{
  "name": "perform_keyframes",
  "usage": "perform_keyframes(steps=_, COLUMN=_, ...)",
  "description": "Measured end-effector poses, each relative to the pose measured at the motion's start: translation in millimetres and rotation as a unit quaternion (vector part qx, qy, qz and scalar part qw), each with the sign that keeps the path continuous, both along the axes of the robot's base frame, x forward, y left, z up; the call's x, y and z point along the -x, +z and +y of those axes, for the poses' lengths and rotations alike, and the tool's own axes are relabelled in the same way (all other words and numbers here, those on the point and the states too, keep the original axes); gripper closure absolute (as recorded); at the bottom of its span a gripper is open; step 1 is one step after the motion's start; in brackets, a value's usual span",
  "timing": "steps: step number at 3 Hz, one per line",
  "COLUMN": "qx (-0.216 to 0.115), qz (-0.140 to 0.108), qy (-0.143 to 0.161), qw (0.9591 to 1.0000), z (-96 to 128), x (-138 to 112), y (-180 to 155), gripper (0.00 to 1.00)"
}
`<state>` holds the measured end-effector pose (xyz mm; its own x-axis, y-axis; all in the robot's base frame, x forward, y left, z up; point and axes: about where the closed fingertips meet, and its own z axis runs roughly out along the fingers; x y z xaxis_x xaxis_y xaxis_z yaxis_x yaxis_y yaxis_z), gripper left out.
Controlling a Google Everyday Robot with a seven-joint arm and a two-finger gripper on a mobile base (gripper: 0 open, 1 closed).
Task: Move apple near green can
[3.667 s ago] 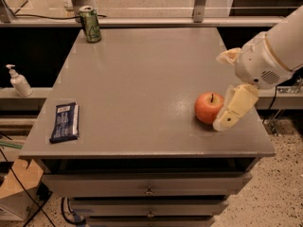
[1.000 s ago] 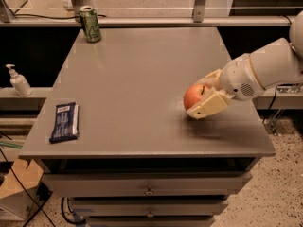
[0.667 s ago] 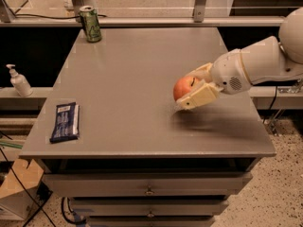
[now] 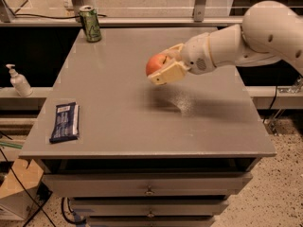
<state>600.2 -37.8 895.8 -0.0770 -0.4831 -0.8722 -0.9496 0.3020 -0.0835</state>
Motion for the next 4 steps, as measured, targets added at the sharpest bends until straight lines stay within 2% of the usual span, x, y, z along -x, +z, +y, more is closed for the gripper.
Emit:
perform_keyframes(steps=1, qx=0.0, qz=-0.026, qy=-0.001, qw=0.9997, z=42, x=-38, y=0, gripper=1.0)
perform_keyframes(steps=2, qx=0.022, qz=-0.045, qy=-0.012, qw=0.9987, z=81, x=-74, y=-8, gripper=1.0)
perform_keyframes(steps=3, qx=0.048, qz=-0.048, qy=-0.03, qw=0.9972, z=107, x=-108, y=-20, gripper=1.0)
perform_keyframes(steps=4, qx=0.079, qz=-0.035, qy=-0.062, qw=0.9943, z=118, x=-167, y=-38, gripper=1.0)
